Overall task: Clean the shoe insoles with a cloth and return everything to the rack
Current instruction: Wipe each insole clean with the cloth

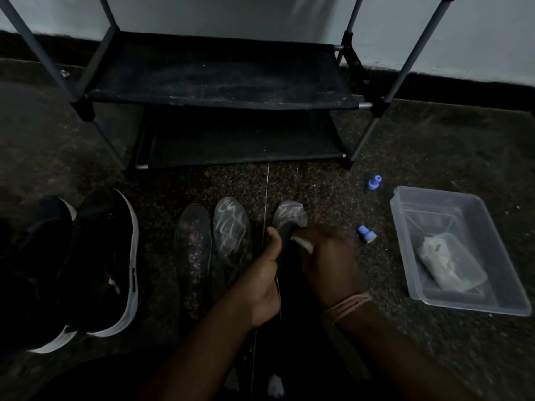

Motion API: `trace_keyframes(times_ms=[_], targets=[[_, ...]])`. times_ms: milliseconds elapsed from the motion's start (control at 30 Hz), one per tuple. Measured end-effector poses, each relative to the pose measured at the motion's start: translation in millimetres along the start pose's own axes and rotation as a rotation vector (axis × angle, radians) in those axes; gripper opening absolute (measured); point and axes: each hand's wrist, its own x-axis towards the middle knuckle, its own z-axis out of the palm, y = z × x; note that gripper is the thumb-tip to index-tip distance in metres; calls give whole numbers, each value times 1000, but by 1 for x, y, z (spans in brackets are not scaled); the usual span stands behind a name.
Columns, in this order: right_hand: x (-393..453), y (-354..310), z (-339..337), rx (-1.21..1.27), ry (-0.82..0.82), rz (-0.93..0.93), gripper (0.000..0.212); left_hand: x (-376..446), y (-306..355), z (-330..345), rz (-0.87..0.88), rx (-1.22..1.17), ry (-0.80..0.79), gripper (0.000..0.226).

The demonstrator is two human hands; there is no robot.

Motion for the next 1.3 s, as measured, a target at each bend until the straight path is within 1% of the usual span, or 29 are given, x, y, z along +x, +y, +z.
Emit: trace_keyframes(times_ms=[67,100,167,233,300,367,467,567,633,667,700,767,833,933,967,1033,1100,1200,1267,1300], targets=[[1,12,-7,-28,114,87,22,-2,-1,4,-31,29,-28,78],[1,10,-8,-21,127,83,21,-2,0,3,-36,34,-28,80],[-1,-9,-2,47,65,-6,20,-1,4,-3,-26,3,-13,87],[-6,-28,4,177,-3,-114,12,2,7,-9,7,-36,8,93],[-6,-34,3,305,-55,-139,15,2,10,-11,34,-60,37,94],[-3,-29,-3,419,-172,-91,19,2,14,-13,28,-84,78,97],[-5,-30,-5,432,-415,-59,22,4,21,-19,30,-76,78,101],[-3,-32,-8,471,-552,-51,22,4,25,-19,20,-84,49,102],[2,-24,-14,518,-654,15,19,5,27,-19,-7,-116,44,105],[4,-19,-18,543,-671,63,17,5,29,-19,-6,-148,53,106],[6,-15,-22,568,-646,117,14,6,30,-21,6,-185,60,108],[10,-9,-25,614,-502,234,9,5,34,-20,26,-264,35,112],[10,-8,-22,645,-364,323,6,3,34,-17,75,-316,19,106],[3,-16,-7,618,-273,373,7,-1,34,-17,128,-326,10,89],[1,-19,-2,648,-253,416,9,-3,35,-17,137,-304,15,81],[-1,-24,4,806,-213,559,9,-5,37,-18,164,-225,31,60],[2,-27,5,976,-143,654,8,-5,36,-16,159,-145,14,44],[6,-25,2,1074,-17,678,8,-3,26,-8,132,-32,6,41],[6,-24,0,984,19,599,13,-6,21,0,97,-14,-32,46],[5,-23,0,900,20,538,16,-9,19,2,80,-31,-51,55]])
